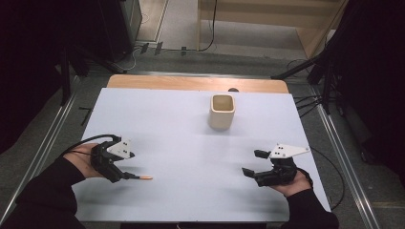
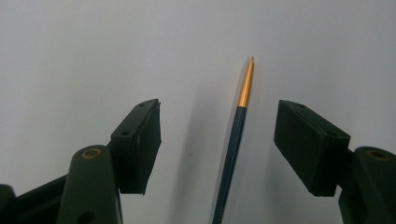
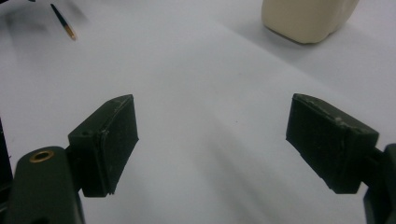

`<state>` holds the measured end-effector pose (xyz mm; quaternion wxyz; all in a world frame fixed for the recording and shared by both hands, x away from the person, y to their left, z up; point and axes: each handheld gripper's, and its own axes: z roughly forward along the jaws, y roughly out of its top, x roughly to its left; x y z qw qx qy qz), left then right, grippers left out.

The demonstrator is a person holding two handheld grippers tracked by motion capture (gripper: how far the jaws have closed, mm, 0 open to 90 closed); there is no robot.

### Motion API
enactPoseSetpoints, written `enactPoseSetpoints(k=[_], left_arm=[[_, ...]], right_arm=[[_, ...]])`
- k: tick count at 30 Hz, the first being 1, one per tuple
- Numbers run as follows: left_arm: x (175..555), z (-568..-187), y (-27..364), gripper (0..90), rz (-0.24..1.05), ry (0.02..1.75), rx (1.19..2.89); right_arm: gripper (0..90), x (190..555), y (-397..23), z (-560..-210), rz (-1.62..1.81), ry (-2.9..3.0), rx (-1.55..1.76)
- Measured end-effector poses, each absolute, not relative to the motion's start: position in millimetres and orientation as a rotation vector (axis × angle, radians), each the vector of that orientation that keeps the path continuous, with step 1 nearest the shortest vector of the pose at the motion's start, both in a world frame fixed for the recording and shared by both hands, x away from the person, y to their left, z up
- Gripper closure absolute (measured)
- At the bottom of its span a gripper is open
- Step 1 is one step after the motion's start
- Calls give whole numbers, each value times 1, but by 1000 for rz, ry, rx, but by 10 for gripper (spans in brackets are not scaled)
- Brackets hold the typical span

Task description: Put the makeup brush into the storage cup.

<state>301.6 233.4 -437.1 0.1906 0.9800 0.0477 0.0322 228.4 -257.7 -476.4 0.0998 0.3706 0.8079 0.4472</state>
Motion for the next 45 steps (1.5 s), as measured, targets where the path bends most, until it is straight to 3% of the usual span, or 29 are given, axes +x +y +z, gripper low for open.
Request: enactPoseSetpoints(k=[29,41,45], left_arm=[[297,-457,224,329,96,17,2966],[299,-472,228,295,60,55,3003],[296,-470,228,420,47,20,2999]], right_arm=[[175,231,-257,-481,1252,2413,1137],[175,231,-256,-481,1250,2418,1138],[175,231,-256,-481,1248,2418,1139]])
